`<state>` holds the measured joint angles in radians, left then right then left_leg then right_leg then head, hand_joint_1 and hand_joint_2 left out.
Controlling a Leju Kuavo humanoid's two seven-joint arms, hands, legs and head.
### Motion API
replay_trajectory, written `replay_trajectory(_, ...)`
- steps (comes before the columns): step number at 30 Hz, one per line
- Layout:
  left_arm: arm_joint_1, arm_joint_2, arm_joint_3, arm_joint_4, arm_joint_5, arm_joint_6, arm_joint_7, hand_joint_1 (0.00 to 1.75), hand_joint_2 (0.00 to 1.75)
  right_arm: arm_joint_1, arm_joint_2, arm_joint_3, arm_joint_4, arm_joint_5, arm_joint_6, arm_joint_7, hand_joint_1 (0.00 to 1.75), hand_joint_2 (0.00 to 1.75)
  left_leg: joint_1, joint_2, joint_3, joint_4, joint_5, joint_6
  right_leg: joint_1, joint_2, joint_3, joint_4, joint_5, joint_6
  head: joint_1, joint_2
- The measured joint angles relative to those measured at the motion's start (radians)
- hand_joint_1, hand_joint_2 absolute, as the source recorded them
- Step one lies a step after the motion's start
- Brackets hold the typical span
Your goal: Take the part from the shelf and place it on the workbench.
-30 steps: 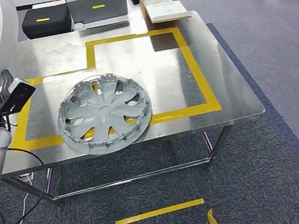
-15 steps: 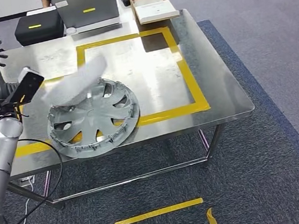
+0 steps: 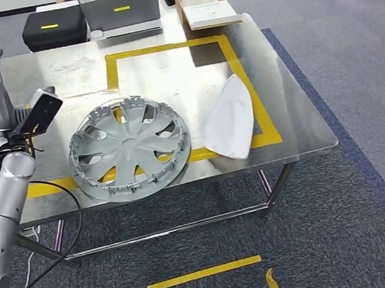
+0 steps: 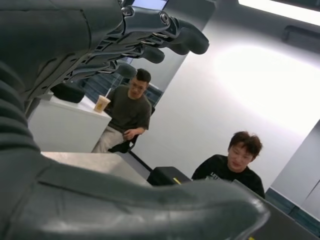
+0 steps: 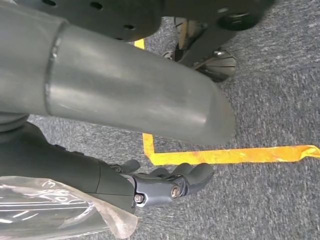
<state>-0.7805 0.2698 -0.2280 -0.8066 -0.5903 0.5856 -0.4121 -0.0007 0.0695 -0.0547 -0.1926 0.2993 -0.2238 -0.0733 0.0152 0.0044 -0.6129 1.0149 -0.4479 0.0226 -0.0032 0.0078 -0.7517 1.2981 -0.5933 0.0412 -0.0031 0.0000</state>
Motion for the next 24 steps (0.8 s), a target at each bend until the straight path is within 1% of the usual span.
replay_trajectory(1,0.002,-0.001,0.0,0.001,0.002,0.0,0.0,0.0,0.0,0.001,-0.001,0.0,0.0,0.0,0.0,0.0,0.0,0.0,0.0,0.0,0.0,0.0,0.0,0.0,0.0,0.0,-0.001,-0.004,0.015,0.0,0.0,0.0)
replay_trajectory(2,0.003,-0.002,0.0,0.002,0.004,0.0,0.0,0.0,0.0,0.001,-0.002,-0.001,0.0,0.0,0.0,0.0,0.0,0.0,0.0,0.0,0.002,0.0,-0.001,-0.001,-0.001,-0.001,0.018,-0.05,0.048,0.0,0.0,0.0)
replay_trajectory(3,0.003,-0.003,0.0,0.002,0.005,0.0,-0.001,0.0,0.0,0.001,-0.003,-0.001,0.0,0.0,0.0,0.0,0.0,0.0,0.0,-0.001,0.003,0.001,-0.002,-0.002,-0.001,-0.003,0.051,-0.123,0.088,-0.002,0.0,0.0)
replay_trajectory(4,0.003,-0.004,0.0,0.002,0.006,0.0,-0.001,0.0,0.0,0.001,-0.004,-0.001,0.0,0.0,0.0,0.0,0.0,0.0,-0.002,-0.001,0.003,0.002,-0.003,-0.005,0.0,-0.004,0.088,-0.193,0.117,-0.005,0.0,0.0)
replay_trajectory(5,0.002,-0.004,0.0,0.002,0.006,0.0,-0.002,0.0,0.0,0.0,-0.005,-0.001,0.0,0.0,0.0,0.0,0.0,0.0,-0.003,-0.002,0.002,0.005,-0.003,-0.009,0.001,-0.005,0.117,-0.249,0.135,-0.008,0.0,0.0)
replay_trajectory(6,0.002,-0.004,0.0,0.003,0.007,0.0,-0.004,0.0,0.0,0.0,-0.005,-0.001,0.0,0.0,0.0,0.0,0.0,0.0,-0.005,-0.002,0.0,0.007,-0.001,-0.013,0.002,-0.004,0.133,-0.278,0.141,-0.012,-0.001,0.0)
replay_trajectory(7,0.003,-0.005,0.0,0.003,0.007,-0.001,-0.005,0.0,0.0,0.0,-0.005,-0.001,0.0,0.0,0.001,0.0,0.0,0.0,-0.007,-0.002,-0.003,0.008,0.001,-0.018,0.003,-0.003,0.138,-0.285,0.138,-0.015,-0.001,0.0)
replay_trajectory(8,0.004,-0.005,-0.001,0.004,0.007,-0.001,-0.006,0.0,0.0,0.001,-0.005,-0.001,0.0,0.0,0.001,0.0,0.0,0.0,-0.006,-0.002,-0.004,0.008,0.004,-0.022,0.003,-0.001,0.136,-0.287,0.14,-0.019,-0.001,0.0)
replay_trajectory(9,0.006,-0.005,-0.001,0.004,0.008,-0.002,-0.007,0.0,0.0,0.002,-0.006,-0.002,0.0,0.0,0.001,-0.001,0.0,0.0,-0.005,-0.002,-0.005,0.011,-0.001,-0.027,0.002,-0.001,0.136,-0.288,0.143,-0.025,-0.001,0.0)
replay_trajectory(10,0.006,-0.005,-0.002,0.004,0.01,-0.002,-0.008,0.0,0.0,0.002,-0.006,-0.002,0.0,0.0,0.001,-0.002,0.0,0.0,-0.004,-0.002,-0.009,0.022,-0.015,-0.03,0.0,-0.001,0.136,-0.291,0.146,-0.03,-0.002,0.0)
replay_trajectory(11,0.006,-0.004,-0.002,0.004,0.012,-0.003,-0.009,0.0,0.0,0.001,-0.006,-0.002,0.0,-0.001,0.001,-0.003,0.0,0.0,-0.004,-0.002,-0.018,0.052,-0.041,-0.034,-0.002,-0.001,0.136,-0.294,0.15,-0.036,-0.003,0.0)
replay_trajectory(12,0.007,-0.004,-0.002,0.004,0.016,-0.004,-0.011,0.0,0.0,0.001,-0.006,-0.002,0.0,-0.001,0.002,-0.004,0.0,0.0,-0.003,-0.002,-0.035,0.104,-0.077,-0.038,-0.003,-0.002,0.135,-0.296,0.153,-0.04,-0.003,0.0)
replay_trajectory(13,0.009,-0.004,-0.002,0.004,0.02,-0.006,-0.012,0.0,0.0,0.001,-0.006,-0.002,0.0,-0.001,0.002,-0.005,0.0,0.0,-0.003,-0.002,-0.058,0.173,-0.116,-0.04,-0.002,-0.002,0.132,-0.295,0.155,-0.043,-0.004,0.0)
replay_trajectory(14,0.012,-0.004,-0.002,0.005,0.023,-0.009,-0.014,0.0,0.0,0.001,-0.006,-0.002,0.0,-0.001,0.003,-0.006,0.0,0.0,-0.003,-0.002,-0.078,0.24,-0.149,-0.042,-0.001,-0.002,0.128,-0.294,0.157,-0.045,-0.004,0.0)
replay_trajectory(15,0.016,-0.004,-0.003,0.006,0.027,-0.012,-0.015,0.0,0.0,0.001,-0.006,-0.002,0.0,-0.001,0.004,-0.006,0.0,0.0,-0.003,-0.002,-0.089,0.284,-0.167,-0.043,0.0,-0.002,0.124,-0.293,0.161,-0.046,-0.004,0.0)
replay_trajectory(16,0.019,-0.004,-0.003,0.006,0.03,-0.014,-0.016,0.0,0.0,0.001,-0.006,-0.002,0.0,-0.001,0.004,-0.006,0.0,0.0,-0.003,-0.002,-0.083,0.291,-0.167,-0.043,0.0,-0.002,0.118,-0.293,0.165,-0.047,-0.004,0.0)
replay_trajectory(17,0.02,-0.004,-0.003,0.006,0.032,-0.016,-0.016,0.0,0.0,0.001,-0.006,-0.002,0.0,-0.001,0.004,-0.006,0.0,0.0,-0.003,-0.002,-0.057,0.255,-0.148,-0.041,0.0,-0.002,0.113,-0.292,0.17,-0.047,-0.004,0.0)
replay_trajectory(18,0.02,-0.004,-0.003,0.006,0.035,-0.017,-0.016,0.0,0.0,0.001,-0.006,-0.002,0.0,-0.001,0.004,-0.006,0.0,0.0,-0.003,-0.002,-0.013,0.185,-0.119,-0.039,0.001,-0.002,0.108,-0.291,0.176,-0.045,-0.004,0.0)
replay_trajectory(19,0.019,-0.004,-0.003,0.006,0.036,-0.017,-0.017,0.0,0.0,0.001,-0.006,-0.002,0.0,-0.001,0.004,-0.006,0.0,0.0,-0.004,-0.002,0.031,0.11,-0.097,-0.037,0.002,-0.001,0.103,-0.289,0.181,-0.042,-0.004,0.0)
replay_trajectory(20,0.018,-0.004,-0.003,0.006,0.037,-0.017,-0.017,0.0,0.0,0.001,-0.006,-0.002,0.0,-0.001,0.004,-0.007,0.0,0.0,-0.005,-0.003,0.064,0.048,-0.08,-0.034,0.003,0.0,0.098,-0.288,0.187,-0.038,-0.004,0.0)
replay_trajectory(21,0.017,-0.004,-0.003,0.006,0.037,-0.017,-0.018,0.0,0.0,0.0,-0.006,-0.002,0.0,-0.001,0.004,-0.007,0.0,0.0,-0.007,-0.004,0.082,0.011,-0.071,-0.03,0.004,0.0,0.094,-0.287,0.193,-0.033,-0.003,0.0)
replay_trajectory(22,0.018,-0.004,-0.003,0.006,0.037,-0.018,-0.019,0.0,0.0,0.001,-0.006,-0.002,0.0,-0.001,0.005,-0.008,0.0,0.0,-0.01,-0.004,0.082,0.002,-0.07,-0.026,0.005,0.001,0.091,-0.288,0.2,-0.028,-0.003,0.0)
replay_trajectory(24,0.02,-0.005,-0.003,0.006,0.039,-0.019,-0.021,0.0,0.0,0.002,-0.006,-0.002,0.001,-0.001,0.006,-0.009,0.0,0.0,-0.01,-0.003,0.071,0.002,-0.054,-0.013,0.004,0.001,0.084,-0.292,0.21,-0.016,-0.003,0.0)
